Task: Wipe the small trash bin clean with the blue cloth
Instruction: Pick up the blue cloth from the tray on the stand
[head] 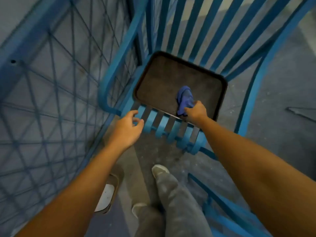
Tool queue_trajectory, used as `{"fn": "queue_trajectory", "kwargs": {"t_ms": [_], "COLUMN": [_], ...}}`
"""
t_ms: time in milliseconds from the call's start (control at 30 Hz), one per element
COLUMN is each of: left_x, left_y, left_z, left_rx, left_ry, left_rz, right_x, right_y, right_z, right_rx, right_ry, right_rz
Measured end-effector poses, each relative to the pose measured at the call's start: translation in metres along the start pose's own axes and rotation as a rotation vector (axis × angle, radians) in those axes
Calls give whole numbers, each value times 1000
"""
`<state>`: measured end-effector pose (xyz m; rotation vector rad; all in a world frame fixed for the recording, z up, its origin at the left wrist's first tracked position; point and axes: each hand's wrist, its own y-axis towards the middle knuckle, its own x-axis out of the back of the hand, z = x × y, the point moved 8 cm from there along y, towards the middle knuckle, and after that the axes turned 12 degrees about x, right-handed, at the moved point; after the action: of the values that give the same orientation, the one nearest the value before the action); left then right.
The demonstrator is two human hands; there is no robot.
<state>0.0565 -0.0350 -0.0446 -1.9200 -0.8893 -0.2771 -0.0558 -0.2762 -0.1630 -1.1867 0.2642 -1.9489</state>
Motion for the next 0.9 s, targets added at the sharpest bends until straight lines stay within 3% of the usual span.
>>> {"fn": "queue_trajectory", "kwargs": {"t_ms": [300,567,733,900], "left_x": [-34,-53,-43,-17], "left_y": [51,68,65,54], "left_z": [21,37,34,23], "left_rx": [21,64,56,27], "left_ry": [-15,-58,-91,-172], "left_rz": [23,67,42,-34], "right_x": [-26,-33,-26,-37], "right_y": [62,77,61,14], "right_z": [-25,-41,-21,43], "right_rx": [-118,-169,-3,234], "right_ry": [17,-160,259,509], "right_rz": [-52,-141,-240,-7]}}
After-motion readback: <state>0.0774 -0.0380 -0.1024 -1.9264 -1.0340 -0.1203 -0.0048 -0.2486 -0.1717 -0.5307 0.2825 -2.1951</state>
